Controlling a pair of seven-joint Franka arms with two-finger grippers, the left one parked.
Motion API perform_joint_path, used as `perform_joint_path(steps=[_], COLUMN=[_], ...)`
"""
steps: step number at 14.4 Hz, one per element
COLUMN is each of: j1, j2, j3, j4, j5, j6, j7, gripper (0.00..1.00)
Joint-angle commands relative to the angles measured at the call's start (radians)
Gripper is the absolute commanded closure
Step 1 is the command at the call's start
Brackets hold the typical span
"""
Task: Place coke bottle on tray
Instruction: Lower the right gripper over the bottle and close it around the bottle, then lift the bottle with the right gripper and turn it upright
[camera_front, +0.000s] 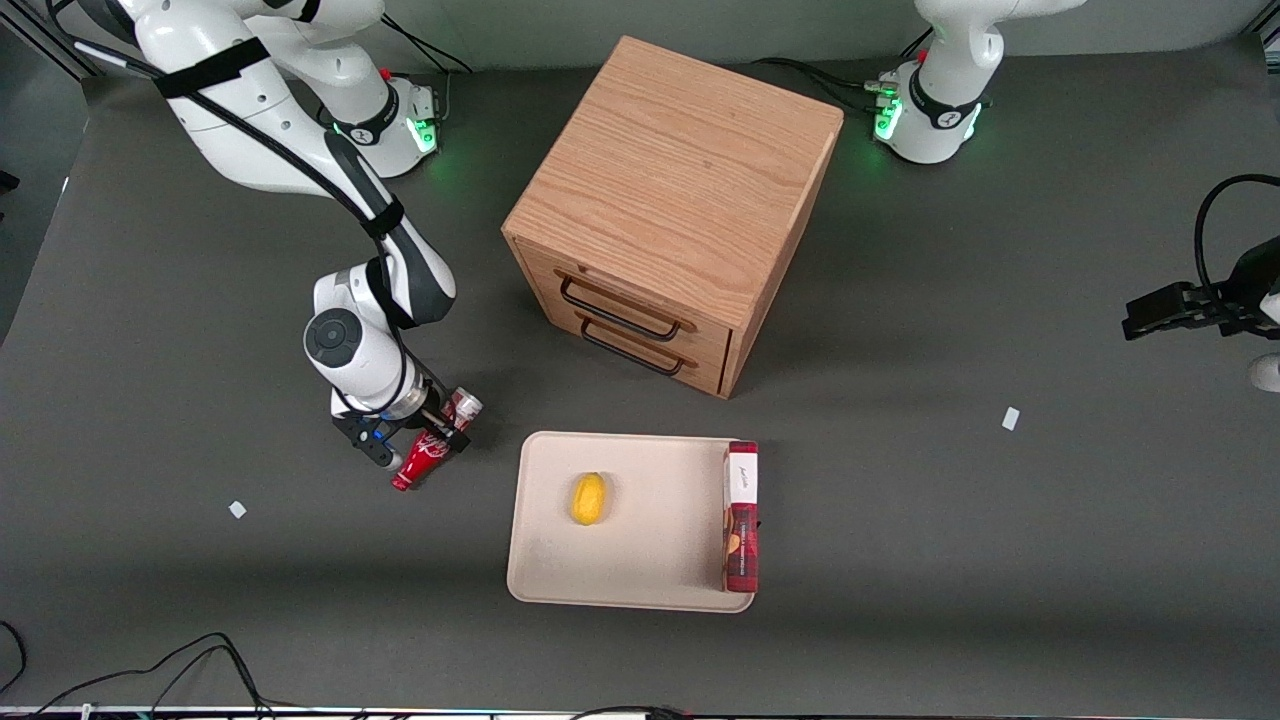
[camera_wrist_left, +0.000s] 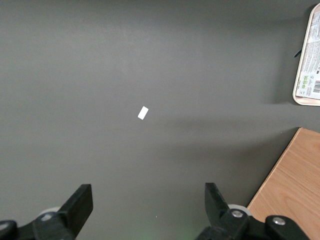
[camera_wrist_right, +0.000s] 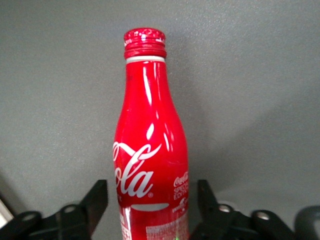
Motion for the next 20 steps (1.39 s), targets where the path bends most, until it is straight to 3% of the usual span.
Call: perform_joint_path(steps=[1, 10, 16, 20], j1=[0.004, -0.002, -0.013, -0.019], j2=[0.01, -0.052, -0.313, -0.304], j3=[0.0, 0.0, 0.0, -0.006], j4=[0.015, 0.013, 0.126, 0.396], j5=[-0.03, -0.03, -0.02, 0.051], j6=[0.009, -0.035, -0.562, -0.891], j7=[0.047, 0.041, -0.097, -0.166], gripper=[1.0, 1.0, 1.0, 1.0])
